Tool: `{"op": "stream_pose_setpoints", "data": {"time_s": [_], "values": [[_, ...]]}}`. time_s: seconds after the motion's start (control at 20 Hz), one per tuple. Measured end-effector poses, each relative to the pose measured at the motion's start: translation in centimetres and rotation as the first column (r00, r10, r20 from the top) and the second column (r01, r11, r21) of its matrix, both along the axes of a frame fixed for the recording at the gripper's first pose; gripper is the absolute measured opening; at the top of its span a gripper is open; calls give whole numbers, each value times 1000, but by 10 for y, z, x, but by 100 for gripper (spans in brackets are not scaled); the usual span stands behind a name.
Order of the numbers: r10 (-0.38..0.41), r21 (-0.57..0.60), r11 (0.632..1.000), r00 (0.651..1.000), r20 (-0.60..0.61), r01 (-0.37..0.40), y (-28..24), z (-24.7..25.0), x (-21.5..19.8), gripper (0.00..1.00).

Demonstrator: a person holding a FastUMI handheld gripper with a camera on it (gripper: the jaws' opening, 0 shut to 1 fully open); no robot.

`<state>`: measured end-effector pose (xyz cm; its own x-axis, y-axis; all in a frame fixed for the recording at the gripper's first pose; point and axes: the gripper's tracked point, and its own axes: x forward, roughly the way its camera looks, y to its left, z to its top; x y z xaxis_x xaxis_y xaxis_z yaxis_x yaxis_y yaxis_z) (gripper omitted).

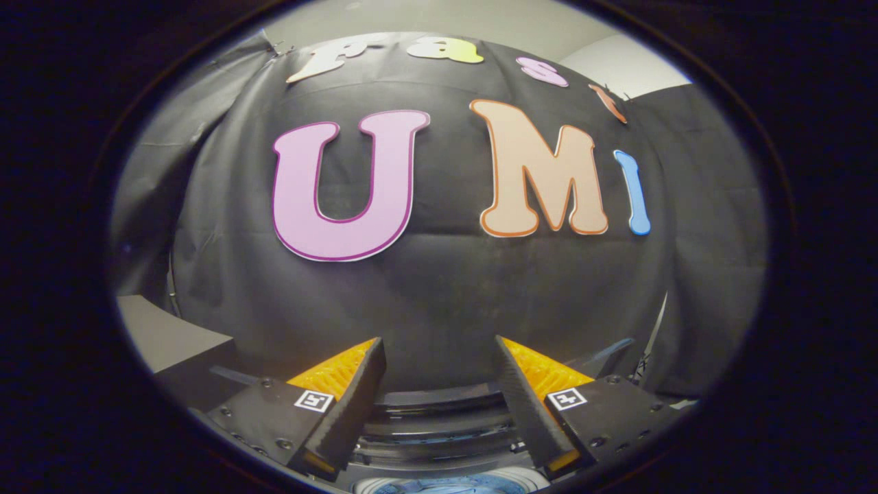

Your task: Put the clothes into the washing machine and then close the washing machine lid.

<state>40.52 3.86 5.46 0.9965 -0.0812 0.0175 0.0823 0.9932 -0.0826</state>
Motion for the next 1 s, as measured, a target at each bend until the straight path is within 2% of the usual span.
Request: {"op": "stream_pose_setpoints", "data": {"time_s": [0.3,1.0], "values": [[7,3,1000,999,46,-7,-2,0,-16,97],[7,-2,1000,998,63,-7,-6,-4,-36,97]]}}
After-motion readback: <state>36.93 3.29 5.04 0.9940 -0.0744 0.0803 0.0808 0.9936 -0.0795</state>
